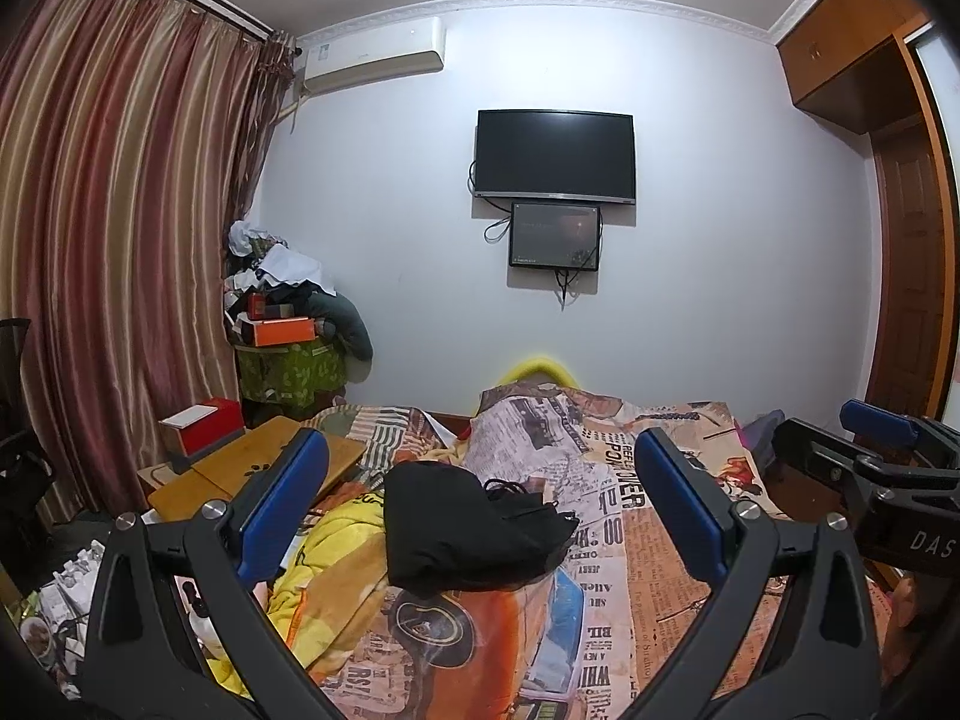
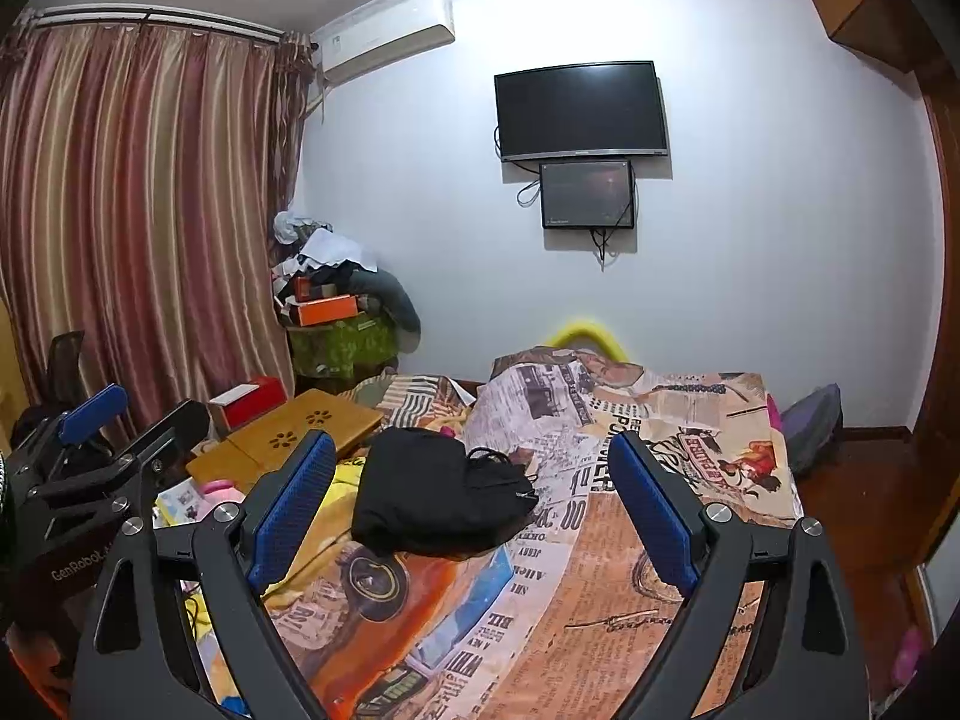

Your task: Fold large clothes

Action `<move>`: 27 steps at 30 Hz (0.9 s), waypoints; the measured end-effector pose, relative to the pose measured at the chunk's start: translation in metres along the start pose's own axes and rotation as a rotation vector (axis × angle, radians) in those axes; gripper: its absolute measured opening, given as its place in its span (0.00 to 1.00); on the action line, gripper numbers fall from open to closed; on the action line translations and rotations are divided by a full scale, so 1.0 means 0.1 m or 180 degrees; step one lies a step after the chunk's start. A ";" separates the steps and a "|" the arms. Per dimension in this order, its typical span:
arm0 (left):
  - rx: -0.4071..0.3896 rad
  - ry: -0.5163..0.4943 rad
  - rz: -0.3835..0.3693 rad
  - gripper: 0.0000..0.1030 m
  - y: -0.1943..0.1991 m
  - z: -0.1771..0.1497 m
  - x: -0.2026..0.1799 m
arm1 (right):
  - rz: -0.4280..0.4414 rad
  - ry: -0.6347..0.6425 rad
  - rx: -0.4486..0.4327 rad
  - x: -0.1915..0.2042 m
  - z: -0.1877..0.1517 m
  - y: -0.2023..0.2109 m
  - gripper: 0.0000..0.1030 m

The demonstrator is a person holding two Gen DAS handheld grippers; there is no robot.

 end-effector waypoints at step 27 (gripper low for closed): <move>0.0133 0.0085 -0.0100 0.99 -0.06 -0.04 0.00 | -0.0015 -0.0012 -0.0012 -0.01 -0.02 0.04 0.88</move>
Point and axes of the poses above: each gripper's, at about its wrist camera, not at the fingertips, and y roughly against the way its jaws point, x to its left, z to its top, the point moved 7 cm from there along -y, roughly the way its jaws point, and after that the axes turned 13 degrees about y, right-handed, at the moved point
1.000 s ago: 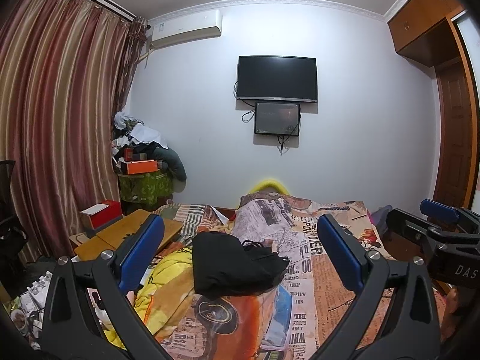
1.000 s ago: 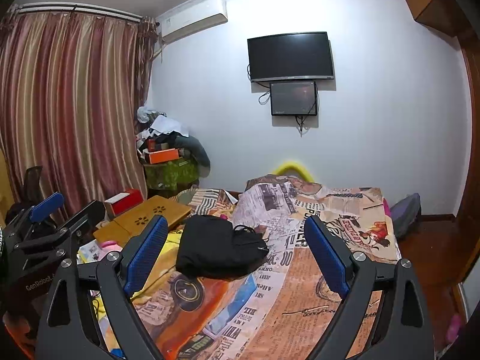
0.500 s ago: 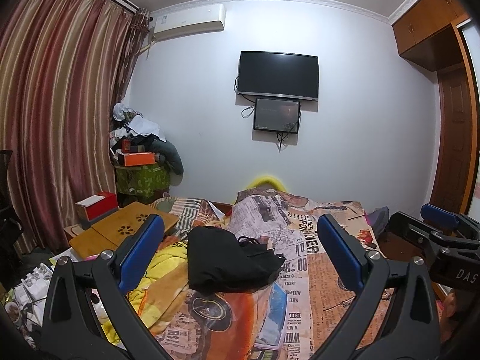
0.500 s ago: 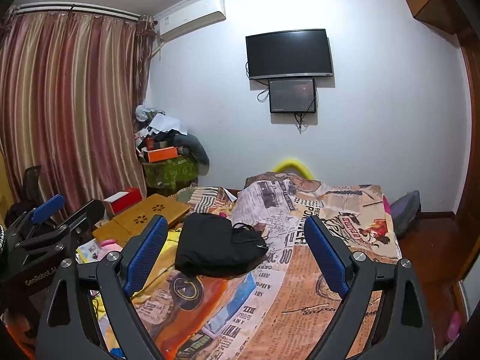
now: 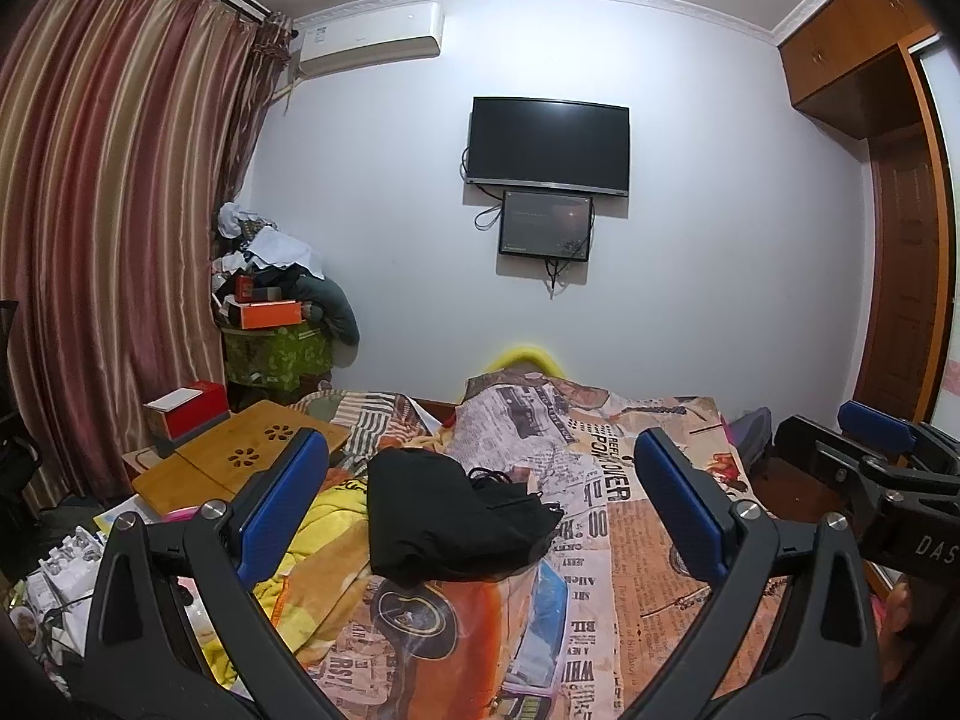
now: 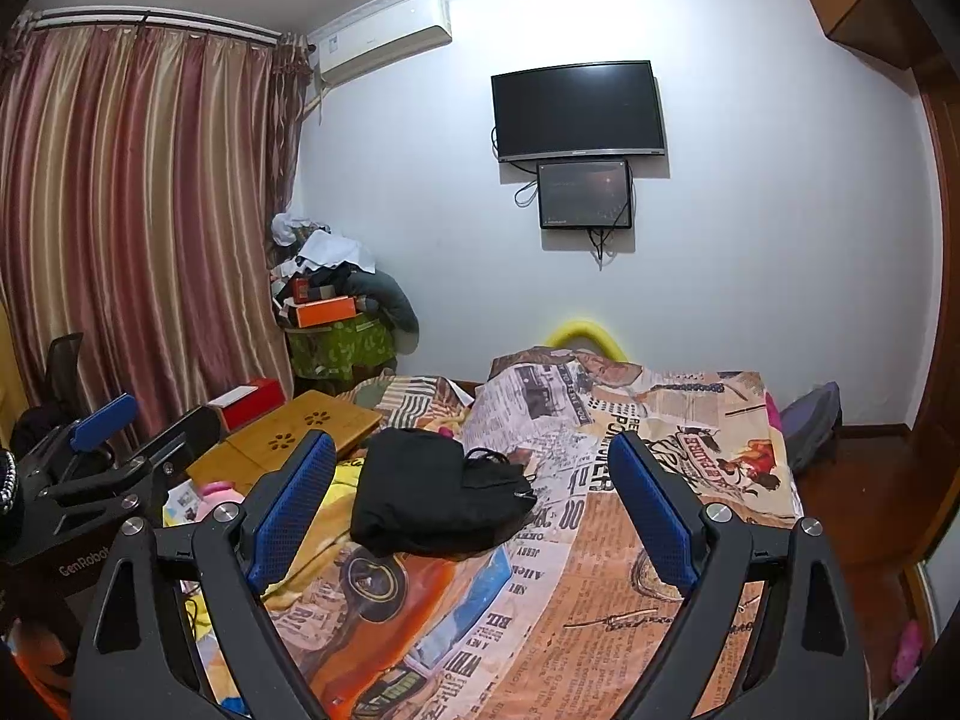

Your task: Fold large clothes

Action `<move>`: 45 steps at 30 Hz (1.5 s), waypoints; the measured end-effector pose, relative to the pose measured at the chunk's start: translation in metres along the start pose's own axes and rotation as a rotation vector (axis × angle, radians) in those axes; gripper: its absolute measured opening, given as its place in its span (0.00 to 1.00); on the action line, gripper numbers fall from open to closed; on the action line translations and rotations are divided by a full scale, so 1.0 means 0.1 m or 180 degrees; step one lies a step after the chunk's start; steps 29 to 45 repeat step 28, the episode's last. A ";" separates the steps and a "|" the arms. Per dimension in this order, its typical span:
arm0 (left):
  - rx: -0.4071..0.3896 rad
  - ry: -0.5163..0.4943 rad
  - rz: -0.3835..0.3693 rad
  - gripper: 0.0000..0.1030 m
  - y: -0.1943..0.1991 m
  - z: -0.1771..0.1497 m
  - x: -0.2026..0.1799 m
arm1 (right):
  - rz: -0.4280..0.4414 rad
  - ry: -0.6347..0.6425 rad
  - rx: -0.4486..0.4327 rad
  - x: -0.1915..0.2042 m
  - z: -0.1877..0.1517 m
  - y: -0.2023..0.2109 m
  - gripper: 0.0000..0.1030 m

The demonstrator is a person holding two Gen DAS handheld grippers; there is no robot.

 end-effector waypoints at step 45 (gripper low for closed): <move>0.0128 0.0037 -0.0134 0.99 -0.08 0.00 0.09 | -0.0038 -0.0011 0.0023 0.00 0.01 -0.02 0.88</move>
Point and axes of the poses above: each gripper's, at about its wrist camera, not at the fingertips, and y roughly against the way its jaws point, x to its left, z to its top, the point moved 7 cm from there along -y, roughly the way its jaws point, and after that the axes turned 13 degrees about y, right-handed, at the moved point
